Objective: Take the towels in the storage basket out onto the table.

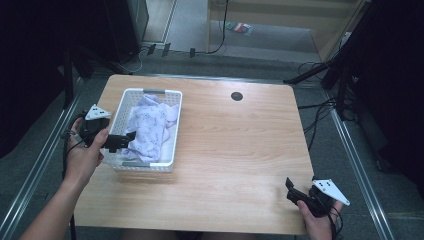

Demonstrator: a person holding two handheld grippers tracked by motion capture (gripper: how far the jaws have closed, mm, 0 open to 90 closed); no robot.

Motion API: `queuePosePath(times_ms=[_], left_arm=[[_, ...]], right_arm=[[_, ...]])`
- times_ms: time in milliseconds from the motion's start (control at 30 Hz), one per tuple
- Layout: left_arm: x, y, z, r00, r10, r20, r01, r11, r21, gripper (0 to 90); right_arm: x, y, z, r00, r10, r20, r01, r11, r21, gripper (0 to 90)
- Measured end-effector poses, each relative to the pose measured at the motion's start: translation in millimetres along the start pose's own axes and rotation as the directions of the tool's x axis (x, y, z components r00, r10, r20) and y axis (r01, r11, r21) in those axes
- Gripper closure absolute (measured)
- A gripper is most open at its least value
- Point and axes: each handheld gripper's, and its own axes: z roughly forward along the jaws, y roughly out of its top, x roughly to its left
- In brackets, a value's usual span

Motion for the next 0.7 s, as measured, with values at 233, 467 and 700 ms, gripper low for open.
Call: queuePosePath(times_ms=[233, 467, 700], left_arm=[[-2.8, 11.1, 17.8, 0.9999, 0.0, 0.012, -0.001, 0.9985, 0.055, 0.3], [-1.0, 19.0, 33.6, 0.9999, -0.009, 0.008, 0.008, 0.9942, 0.107, 0.3], [3.8, 23.8, 55.3, 0.9991, -0.041, -0.007, 0.042, 0.9827, 0.18, 0.3]], right_arm=[[-0.3, 0.0, 0.0, 1.0, 0.001, -0.002, -0.001, 1.0, 0.0, 7.0], [-0.5, 0.1, 0.2, 1.0, 0.002, -0.005, -0.002, 1.0, 0.001, 7.0], [-1.0, 0.1, 0.2, 1.0, 0.003, -0.007, -0.003, 1.0, 0.0, 7.0]])
